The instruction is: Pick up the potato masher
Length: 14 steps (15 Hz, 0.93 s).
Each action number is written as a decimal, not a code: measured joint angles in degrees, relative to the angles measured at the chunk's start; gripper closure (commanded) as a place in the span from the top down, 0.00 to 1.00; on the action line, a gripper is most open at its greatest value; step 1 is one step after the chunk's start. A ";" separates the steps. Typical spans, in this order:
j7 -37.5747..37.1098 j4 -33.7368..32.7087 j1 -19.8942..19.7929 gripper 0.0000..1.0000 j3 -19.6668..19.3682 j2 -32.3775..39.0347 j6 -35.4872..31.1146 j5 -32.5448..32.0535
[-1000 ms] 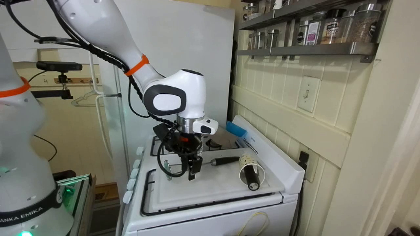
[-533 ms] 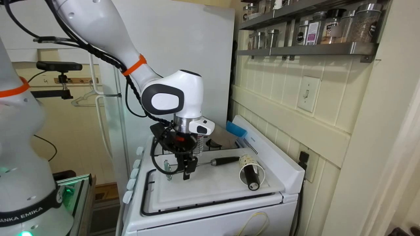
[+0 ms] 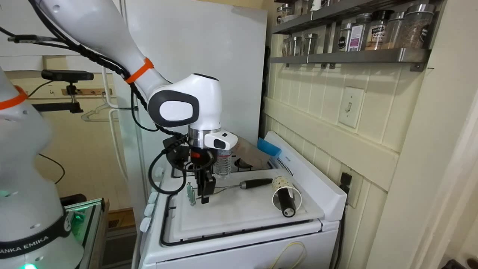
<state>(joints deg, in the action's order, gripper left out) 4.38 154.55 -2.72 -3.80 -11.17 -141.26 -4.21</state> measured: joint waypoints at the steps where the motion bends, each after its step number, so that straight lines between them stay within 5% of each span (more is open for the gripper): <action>1: -0.81 0.50 -0.23 0.30 0.00 -0.89 0.00 -0.57; 4: -1.96 1.61 -0.81 0.22 0.01 -2.87 0.00 -1.49; 10: -2.02 2.18 -1.48 0.27 -0.02 -3.67 0.00 -1.51; 14: -2.02 2.18 -1.53 0.20 -0.15 -3.65 0.00 -1.48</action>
<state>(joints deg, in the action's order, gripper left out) 2.36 156.73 -4.25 -3.95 -14.82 -141.26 -5.69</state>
